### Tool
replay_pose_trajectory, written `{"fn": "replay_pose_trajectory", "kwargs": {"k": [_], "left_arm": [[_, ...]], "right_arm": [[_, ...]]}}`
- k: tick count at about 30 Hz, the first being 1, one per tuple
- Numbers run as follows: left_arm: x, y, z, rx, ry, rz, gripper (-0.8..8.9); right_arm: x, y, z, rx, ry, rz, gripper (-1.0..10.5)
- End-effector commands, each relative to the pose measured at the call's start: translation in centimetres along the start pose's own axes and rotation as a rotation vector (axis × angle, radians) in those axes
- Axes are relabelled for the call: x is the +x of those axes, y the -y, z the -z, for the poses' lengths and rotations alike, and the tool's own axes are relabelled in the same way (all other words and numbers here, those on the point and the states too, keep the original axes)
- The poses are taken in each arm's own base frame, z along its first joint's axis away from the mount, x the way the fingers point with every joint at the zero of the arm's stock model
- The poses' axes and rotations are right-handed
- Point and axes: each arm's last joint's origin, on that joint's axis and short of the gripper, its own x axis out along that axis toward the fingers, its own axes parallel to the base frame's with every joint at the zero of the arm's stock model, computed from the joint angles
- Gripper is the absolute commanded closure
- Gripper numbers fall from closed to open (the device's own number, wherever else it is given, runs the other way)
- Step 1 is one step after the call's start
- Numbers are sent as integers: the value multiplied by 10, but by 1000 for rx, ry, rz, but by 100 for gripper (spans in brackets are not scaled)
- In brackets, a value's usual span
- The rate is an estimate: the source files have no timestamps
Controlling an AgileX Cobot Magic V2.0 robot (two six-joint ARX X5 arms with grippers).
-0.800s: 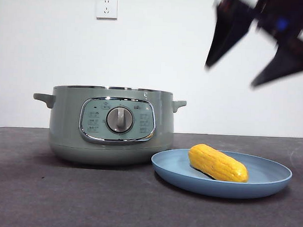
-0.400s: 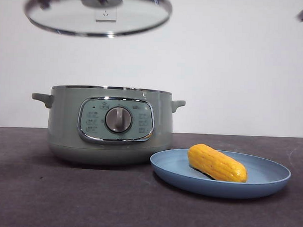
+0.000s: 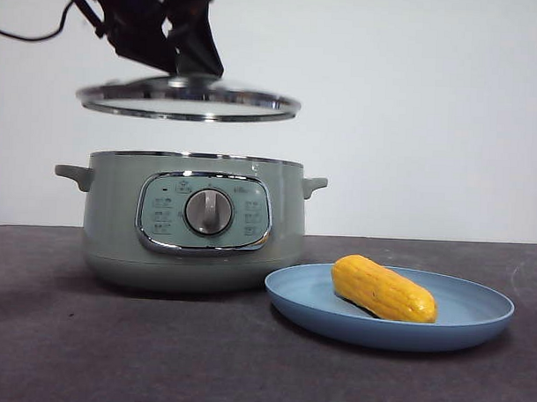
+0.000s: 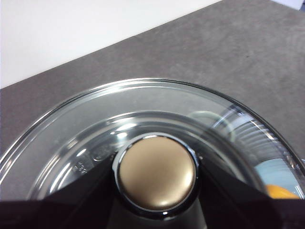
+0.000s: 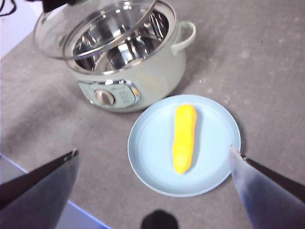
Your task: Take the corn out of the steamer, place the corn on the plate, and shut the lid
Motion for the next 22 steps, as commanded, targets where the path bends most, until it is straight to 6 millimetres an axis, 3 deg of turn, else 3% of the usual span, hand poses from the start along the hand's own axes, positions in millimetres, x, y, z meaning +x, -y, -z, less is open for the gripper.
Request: {"fn": "replay_pose_trajectory", "kwargs": {"k": [1, 13, 22], "left_arm": [[3, -3, -8, 27, 76, -10, 822], [29, -10, 6, 17, 45, -10, 822], [37, -10, 12, 13, 21, -13, 822]], "right_arm": [[1, 1, 3, 21, -22, 3, 380], [1, 1, 5, 33, -41, 7, 380], [1, 1, 5, 33, -41, 7, 380]]}}
